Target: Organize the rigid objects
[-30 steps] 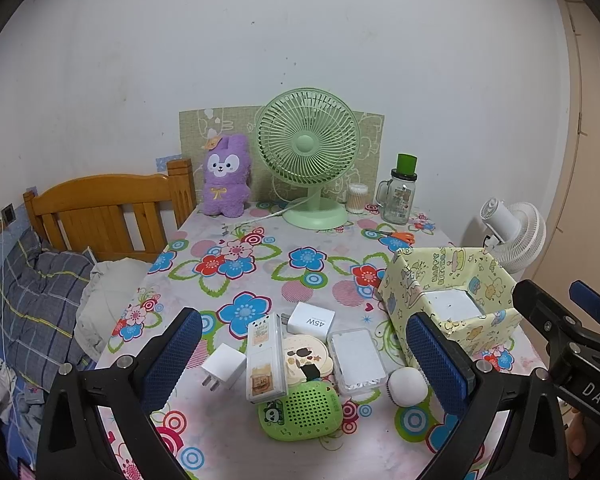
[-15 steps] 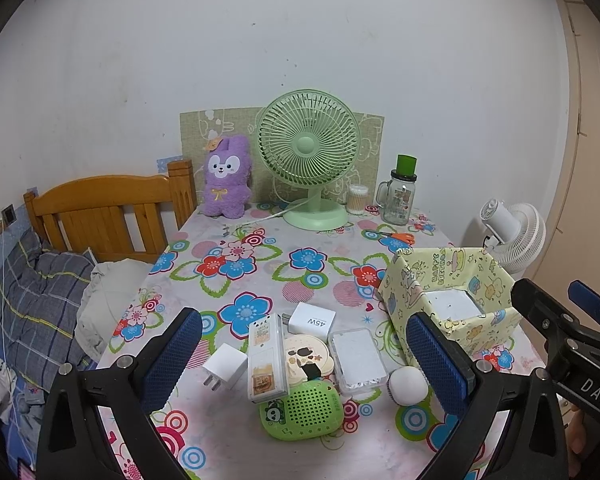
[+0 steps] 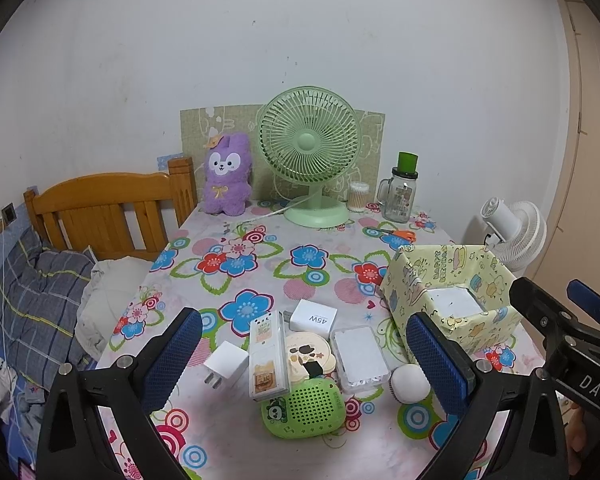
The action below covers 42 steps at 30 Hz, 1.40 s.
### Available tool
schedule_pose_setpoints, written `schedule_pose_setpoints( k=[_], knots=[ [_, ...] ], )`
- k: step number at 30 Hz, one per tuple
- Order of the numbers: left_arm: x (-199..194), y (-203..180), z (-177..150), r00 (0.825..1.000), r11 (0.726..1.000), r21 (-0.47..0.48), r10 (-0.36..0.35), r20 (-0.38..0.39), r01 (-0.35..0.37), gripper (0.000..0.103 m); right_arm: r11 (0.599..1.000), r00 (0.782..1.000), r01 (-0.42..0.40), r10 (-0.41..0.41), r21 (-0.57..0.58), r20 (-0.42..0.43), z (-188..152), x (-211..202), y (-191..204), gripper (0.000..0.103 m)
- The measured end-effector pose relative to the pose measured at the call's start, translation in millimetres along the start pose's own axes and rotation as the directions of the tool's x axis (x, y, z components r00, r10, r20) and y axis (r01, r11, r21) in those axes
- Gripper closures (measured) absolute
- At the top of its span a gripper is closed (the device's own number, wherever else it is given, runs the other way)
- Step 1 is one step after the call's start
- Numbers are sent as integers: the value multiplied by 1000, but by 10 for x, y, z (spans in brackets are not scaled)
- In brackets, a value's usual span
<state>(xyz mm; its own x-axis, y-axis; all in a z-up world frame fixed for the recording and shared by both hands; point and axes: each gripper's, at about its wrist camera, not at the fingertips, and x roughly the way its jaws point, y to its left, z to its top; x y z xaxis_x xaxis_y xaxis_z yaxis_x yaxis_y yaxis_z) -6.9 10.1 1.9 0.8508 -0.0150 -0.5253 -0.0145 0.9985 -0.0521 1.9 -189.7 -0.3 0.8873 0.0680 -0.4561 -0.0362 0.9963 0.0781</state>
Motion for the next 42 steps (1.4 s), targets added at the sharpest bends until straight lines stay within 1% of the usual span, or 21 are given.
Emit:
schedule_pose_setpoints(
  k=[11, 21, 25, 31, 39, 42],
  knots=[
    [2, -10, -3, 1000, 1000, 1, 0, 0, 0, 0, 1000, 1000, 0, 0, 0, -1, 4, 4, 2, 0],
    [91, 23, -86, 1000, 1000, 4, 6, -27, -6, 0, 1000, 1000, -12, 12, 6, -11, -47, 76, 26, 0],
    [165, 27, -140, 999, 1000, 9, 14, -46, -14, 0, 1000, 999, -23, 23, 2, -27, -108, 140, 47, 0],
    [289, 60, -244, 997, 1000, 6, 16, -70, -15, 0, 998, 996, -61, 61, 10, -58, -216, 265, 54, 0],
    [487, 98, -394, 993, 1000, 9, 30, -112, -30, 0, 997, 992, -74, 74, 1, -100, -375, 464, 103, 1],
    [585, 97, -462, 989, 1000, 8, 30, -142, -30, 0, 998, 990, -68, 67, -1, -124, -445, 562, 106, 2]
  ],
)
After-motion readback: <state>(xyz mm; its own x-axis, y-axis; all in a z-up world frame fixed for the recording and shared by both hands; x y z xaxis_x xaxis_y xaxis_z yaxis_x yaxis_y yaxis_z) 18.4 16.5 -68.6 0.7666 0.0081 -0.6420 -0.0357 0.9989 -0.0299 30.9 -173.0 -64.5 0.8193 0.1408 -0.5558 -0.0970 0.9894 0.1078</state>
